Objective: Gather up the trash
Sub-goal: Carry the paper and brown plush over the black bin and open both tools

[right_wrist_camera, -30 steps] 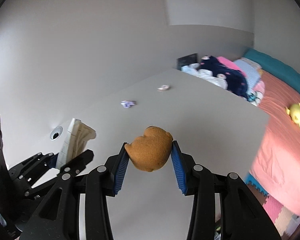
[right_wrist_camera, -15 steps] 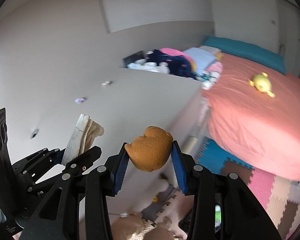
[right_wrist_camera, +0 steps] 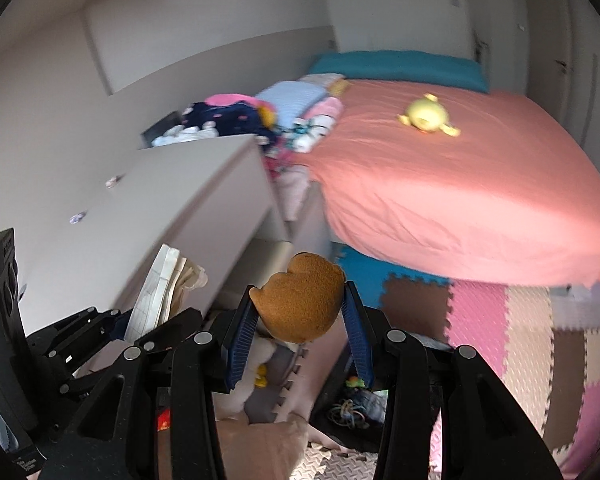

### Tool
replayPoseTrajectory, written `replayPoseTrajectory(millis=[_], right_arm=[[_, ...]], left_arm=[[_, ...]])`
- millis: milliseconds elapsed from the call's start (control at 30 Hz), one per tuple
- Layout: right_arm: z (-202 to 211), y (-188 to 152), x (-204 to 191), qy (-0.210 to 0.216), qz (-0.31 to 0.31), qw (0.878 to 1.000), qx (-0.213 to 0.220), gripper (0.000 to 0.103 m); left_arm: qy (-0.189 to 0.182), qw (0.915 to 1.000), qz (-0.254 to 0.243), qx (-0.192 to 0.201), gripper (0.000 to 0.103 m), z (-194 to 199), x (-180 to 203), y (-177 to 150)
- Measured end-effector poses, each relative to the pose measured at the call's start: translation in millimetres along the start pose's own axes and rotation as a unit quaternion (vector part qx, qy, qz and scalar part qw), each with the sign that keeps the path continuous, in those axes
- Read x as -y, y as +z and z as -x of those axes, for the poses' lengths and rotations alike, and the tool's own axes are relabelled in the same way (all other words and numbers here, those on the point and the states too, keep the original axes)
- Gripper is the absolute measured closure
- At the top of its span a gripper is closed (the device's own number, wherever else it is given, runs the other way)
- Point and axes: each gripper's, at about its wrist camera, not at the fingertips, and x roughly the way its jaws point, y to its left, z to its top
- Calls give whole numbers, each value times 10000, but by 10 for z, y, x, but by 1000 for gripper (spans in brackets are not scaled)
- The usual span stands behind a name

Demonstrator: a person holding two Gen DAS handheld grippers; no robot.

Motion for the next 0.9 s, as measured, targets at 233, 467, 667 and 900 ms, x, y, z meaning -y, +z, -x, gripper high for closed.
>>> replayPoseTrajectory(millis=[233, 467, 667, 900], right_arm=[[-75, -228, 569, -287, -482, 9982, -213, 59], [-232, -324, 889, -493, -747, 9948, -481, 58], [-360, -380, 1043, -1149, -1019, 9867, -529, 17], [-404, -425, 1075, -1122, -1007, 9869, -577, 17]], left_arm=[[-226, 9984, -355, -387, 73, -359, 400, -95], [-357, 9942, -640, -784, 71, -660, 697, -243], [123, 9886, -1218, -876, 6, -764, 910, -441], [-15, 9887, -1109, -1005, 6, -817, 877, -457]])
